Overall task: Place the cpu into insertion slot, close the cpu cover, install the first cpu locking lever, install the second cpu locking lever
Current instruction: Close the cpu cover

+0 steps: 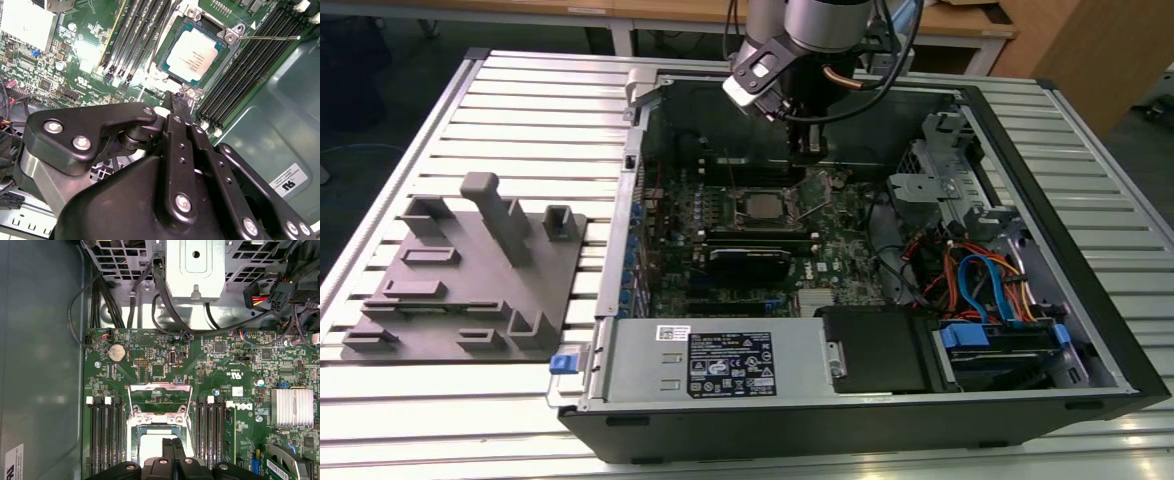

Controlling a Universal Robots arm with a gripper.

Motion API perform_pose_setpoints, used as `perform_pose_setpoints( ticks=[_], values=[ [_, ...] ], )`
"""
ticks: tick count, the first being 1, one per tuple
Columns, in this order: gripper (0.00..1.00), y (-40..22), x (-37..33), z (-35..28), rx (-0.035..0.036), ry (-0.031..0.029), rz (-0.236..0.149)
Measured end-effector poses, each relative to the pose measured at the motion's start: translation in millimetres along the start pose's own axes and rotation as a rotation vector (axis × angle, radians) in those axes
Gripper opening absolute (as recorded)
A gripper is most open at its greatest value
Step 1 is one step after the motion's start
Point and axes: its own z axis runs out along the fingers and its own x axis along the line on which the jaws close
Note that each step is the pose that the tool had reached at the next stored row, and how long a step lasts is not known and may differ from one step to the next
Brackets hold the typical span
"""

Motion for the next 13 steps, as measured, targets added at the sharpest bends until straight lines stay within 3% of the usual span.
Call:
perform_pose_setpoints(
  ticks=[13],
  values=[
    [0.11, 0.0, 0.0, 0.0, 0.0, -0.0016, 0.0]
  ],
)
